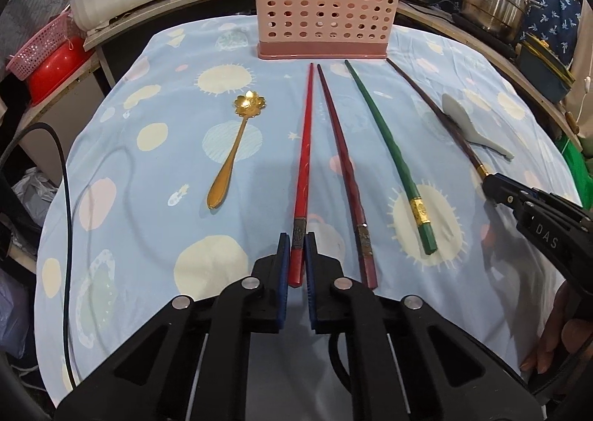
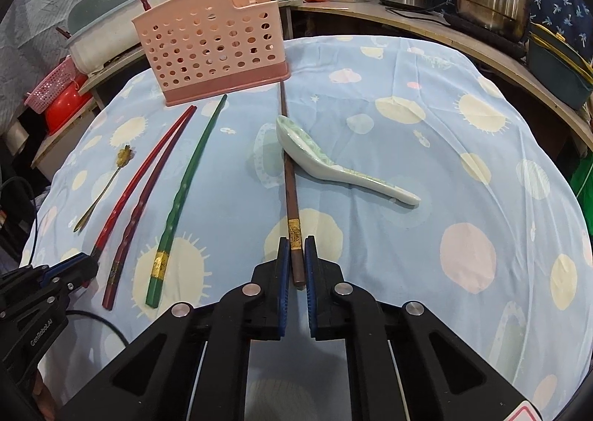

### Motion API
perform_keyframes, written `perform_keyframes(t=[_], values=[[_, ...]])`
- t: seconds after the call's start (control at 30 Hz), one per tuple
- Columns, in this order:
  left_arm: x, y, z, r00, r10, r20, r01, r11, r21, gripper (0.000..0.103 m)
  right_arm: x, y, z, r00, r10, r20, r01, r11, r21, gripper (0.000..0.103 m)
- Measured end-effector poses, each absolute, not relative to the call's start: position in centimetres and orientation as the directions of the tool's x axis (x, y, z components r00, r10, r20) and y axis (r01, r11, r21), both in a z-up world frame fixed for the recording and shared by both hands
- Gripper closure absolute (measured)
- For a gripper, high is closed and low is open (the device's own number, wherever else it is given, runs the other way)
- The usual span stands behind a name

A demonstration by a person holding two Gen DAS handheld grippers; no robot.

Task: Organize utensils
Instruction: 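Close the left tool on a red chopstick while the right tool closes on a gold-banded brown chopstick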

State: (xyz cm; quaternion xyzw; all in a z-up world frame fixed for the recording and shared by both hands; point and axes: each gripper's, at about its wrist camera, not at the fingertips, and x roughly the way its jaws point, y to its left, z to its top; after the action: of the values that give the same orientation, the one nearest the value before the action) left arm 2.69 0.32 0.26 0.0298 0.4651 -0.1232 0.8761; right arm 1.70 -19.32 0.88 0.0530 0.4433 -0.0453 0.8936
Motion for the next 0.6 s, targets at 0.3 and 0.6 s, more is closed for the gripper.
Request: perform_keyframes(t=[0.3, 0.6], values=[[0.1, 0.5, 2.3, 0.556, -0.236, -0.797, 0.267, 0.959, -0.097, 0.096, -2.0, -18.2, 3.7, 0.648, -0.015, -0.761, 0.099, 0.993, 0.066, 0.096], [-1.0, 1.7, 6.2, 0.592, -0.287, -0.753, 0.283, 0.949, -0.14, 0.096, -3.6, -17.1, 8.6, 0.721, 0.008, -0.693, 0.08, 0.992, 0.094, 0.096]])
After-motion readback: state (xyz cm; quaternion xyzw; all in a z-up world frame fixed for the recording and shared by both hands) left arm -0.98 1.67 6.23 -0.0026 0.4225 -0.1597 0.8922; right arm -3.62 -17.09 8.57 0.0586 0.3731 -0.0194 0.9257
